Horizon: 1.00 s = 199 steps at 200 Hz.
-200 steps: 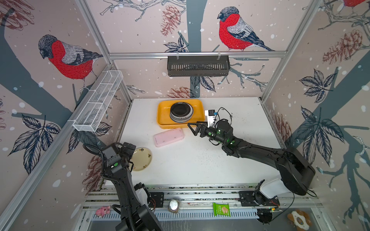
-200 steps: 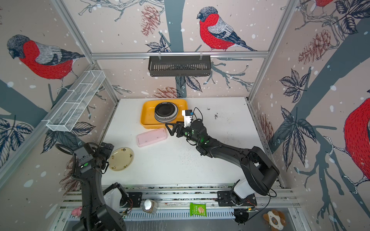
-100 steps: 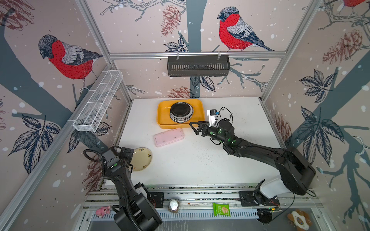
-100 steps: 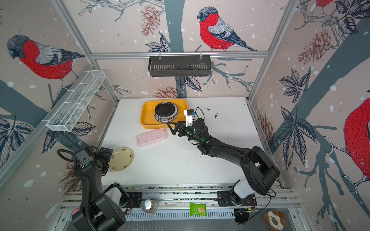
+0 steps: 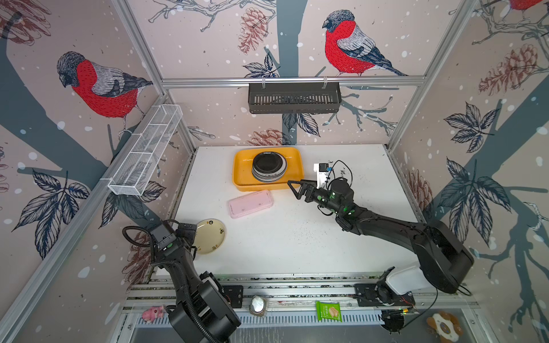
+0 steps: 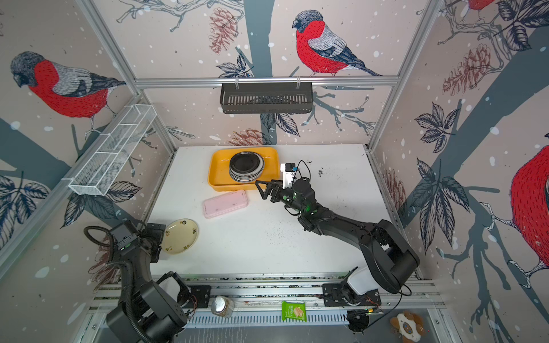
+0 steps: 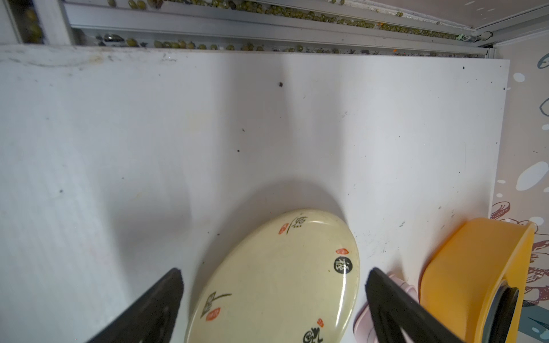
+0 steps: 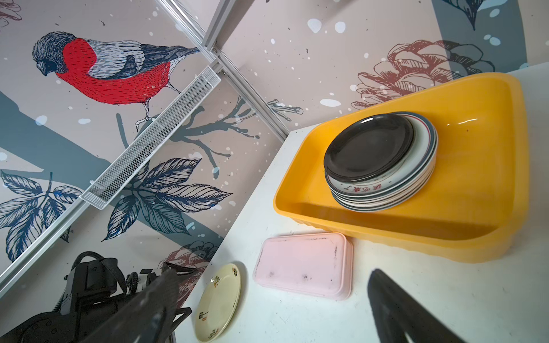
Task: Place the plates into the plastic bin on the countertop
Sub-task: 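Lower the left gripper onto the rim of the cream plate, then close the left gripper on the cream plate rim and tilt it up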
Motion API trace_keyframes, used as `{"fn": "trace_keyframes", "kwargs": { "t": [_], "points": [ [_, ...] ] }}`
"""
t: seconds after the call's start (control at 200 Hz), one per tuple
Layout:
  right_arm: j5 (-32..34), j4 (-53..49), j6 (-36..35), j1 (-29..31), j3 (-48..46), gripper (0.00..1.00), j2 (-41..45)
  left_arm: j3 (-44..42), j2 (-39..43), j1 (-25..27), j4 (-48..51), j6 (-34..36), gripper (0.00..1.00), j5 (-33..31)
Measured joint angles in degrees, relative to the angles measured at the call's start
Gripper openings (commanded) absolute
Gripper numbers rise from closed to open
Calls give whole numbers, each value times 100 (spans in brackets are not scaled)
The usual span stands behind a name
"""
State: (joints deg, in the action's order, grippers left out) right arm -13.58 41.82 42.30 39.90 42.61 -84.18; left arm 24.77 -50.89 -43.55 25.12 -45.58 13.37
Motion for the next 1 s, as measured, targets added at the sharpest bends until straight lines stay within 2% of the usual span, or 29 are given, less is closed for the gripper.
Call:
{"fn": "trace_keyframes", "kwargs": {
  "t": [0.55, 0.806, 0.996],
  "points": [
    [26, 407, 251, -168, -516, 99, 280, -577, 26, 107, -258, -251, 96, 894],
    [120, 461, 291, -243, -691, 100, 431, -678, -323, 1005, -1043, -715, 96, 1204],
    [310, 501, 400, -254, -905, 100, 638, -682, -734, 1377, -1665, -1093, 96, 1379]
  ]
}}
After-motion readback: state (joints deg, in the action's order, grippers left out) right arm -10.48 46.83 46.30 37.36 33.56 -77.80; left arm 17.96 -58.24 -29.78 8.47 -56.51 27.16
